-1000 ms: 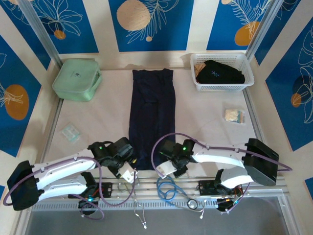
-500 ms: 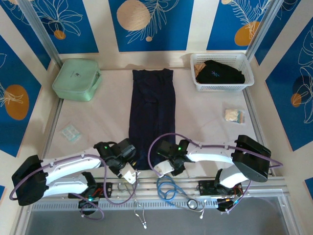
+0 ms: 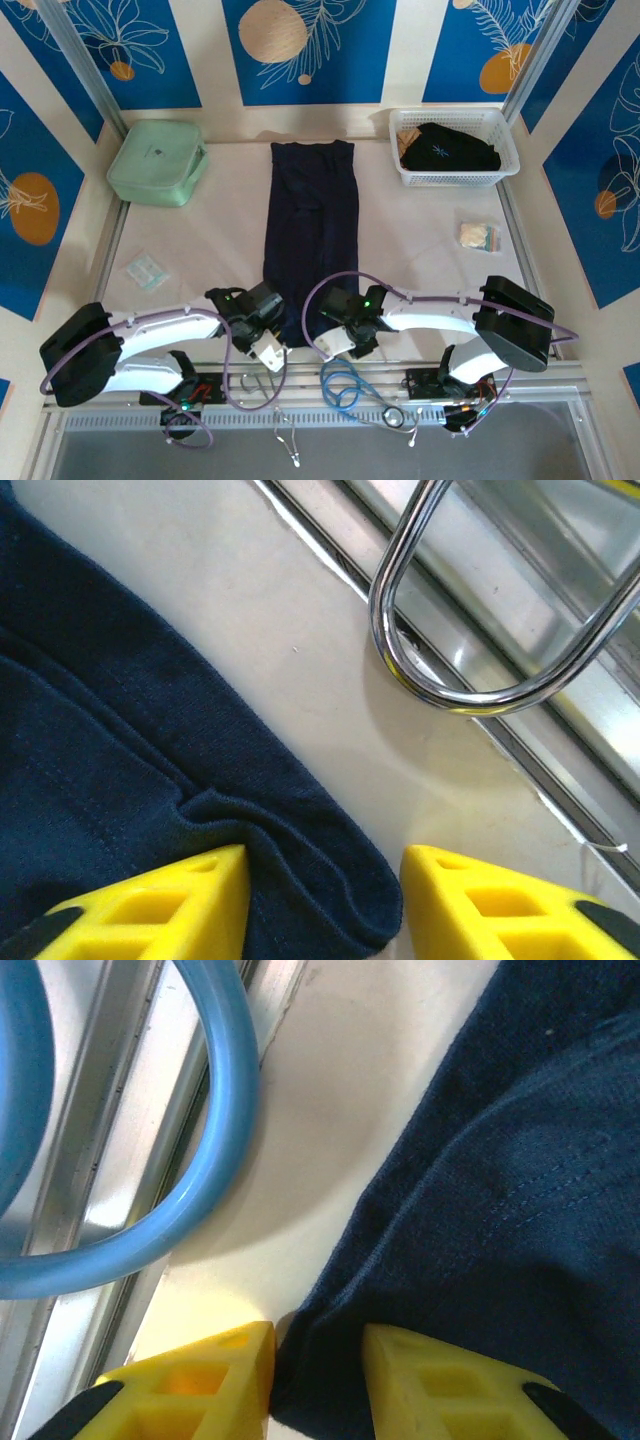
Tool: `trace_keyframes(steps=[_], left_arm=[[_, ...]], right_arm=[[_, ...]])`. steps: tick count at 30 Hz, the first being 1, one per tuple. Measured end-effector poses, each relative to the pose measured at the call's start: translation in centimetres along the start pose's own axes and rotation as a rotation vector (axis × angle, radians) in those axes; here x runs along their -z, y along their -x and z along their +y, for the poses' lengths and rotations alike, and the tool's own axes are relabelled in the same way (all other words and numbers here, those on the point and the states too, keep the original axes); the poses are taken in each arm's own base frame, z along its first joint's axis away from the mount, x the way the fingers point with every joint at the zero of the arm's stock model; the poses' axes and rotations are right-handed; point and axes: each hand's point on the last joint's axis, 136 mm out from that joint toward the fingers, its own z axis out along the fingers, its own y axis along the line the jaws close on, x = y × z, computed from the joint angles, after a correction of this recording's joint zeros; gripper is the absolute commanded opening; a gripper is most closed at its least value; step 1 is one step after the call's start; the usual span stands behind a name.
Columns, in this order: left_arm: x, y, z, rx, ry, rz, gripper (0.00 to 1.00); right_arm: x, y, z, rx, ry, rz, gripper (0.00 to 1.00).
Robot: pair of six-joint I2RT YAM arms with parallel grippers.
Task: Fold and stack the t-shirts
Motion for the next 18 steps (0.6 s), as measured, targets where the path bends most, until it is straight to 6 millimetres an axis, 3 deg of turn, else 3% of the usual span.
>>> trace_keyframes(steps=[4, 8, 11, 13, 18], left_arm=[[-0.1, 0.0, -0.2, 0.006, -0.009, -0.005, 0.35], [-0.2, -0.1, -0.7, 0.010, -0.030, -0.009, 0.19], [-0.2, 0.0, -0.1, 0.007, -0.007, -0.014, 0.00], [-0.3, 0.0, 0.1, 0.010, 0.004, -0.015, 0.00], [-0.1, 0.1, 0.5, 0.004, 0.026, -0.020, 0.00]], right_arm=[[-0.1, 0.0, -0.1, -0.010, -0.005, 0.001, 0.24], [-0.1, 0.2, -0.5, -0.019, -0.020, 0.000, 0.14], [-0.1, 0.2, -0.7, -0.024, -0.027, -0.001, 0.05], [0.0, 0.2, -0.7, -0.027, -0.031, -0.002, 0.00], [0.1, 0.3, -0.7, -0.029, -0.034, -0.004, 0.00]])
